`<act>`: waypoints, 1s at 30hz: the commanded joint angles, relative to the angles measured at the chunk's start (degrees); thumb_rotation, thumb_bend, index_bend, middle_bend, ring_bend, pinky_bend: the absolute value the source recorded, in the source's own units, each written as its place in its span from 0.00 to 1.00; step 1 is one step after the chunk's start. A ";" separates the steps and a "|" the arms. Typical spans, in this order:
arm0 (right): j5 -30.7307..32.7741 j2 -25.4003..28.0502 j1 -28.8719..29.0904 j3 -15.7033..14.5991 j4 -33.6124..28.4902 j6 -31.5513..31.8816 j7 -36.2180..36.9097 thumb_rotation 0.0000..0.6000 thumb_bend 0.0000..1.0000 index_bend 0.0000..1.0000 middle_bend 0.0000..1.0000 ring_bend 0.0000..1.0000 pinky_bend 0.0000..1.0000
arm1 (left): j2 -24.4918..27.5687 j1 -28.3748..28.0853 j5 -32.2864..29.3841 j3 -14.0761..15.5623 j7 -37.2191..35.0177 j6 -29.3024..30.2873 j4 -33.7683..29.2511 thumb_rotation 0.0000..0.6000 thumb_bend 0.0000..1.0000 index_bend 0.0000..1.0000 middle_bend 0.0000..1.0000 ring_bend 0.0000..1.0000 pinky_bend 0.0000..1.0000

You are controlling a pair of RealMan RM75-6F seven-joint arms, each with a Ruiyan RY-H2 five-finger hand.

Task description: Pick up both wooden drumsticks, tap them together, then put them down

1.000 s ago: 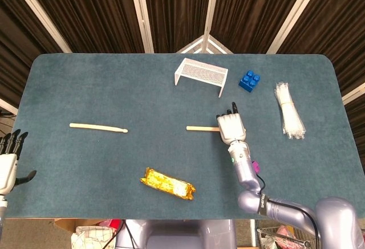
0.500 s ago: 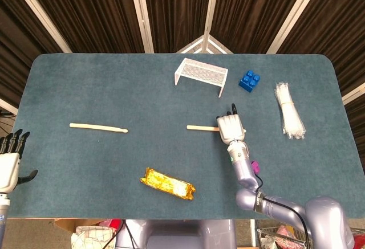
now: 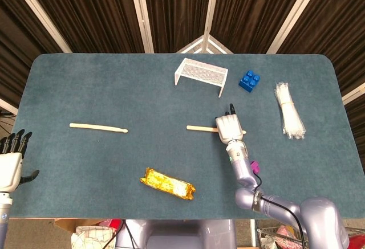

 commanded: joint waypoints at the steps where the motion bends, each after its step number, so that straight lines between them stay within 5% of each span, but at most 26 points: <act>1: -0.24 0.19 -0.08 -0.03 -0.09 0.11 0.20 1.00 0.39 0.52 0.55 0.32 0.00 | -0.04 -0.05 -0.04 0.01 0.03 -0.05 0.03 1.00 0.28 0.01 0.00 0.00 0.02; 30: -3.09 1.78 -0.33 -1.40 -2.18 0.19 1.31 1.00 0.48 0.68 0.60 0.36 0.00 | -0.07 -0.29 -0.10 0.33 -0.12 -0.17 0.03 1.00 0.28 0.01 0.00 0.00 0.02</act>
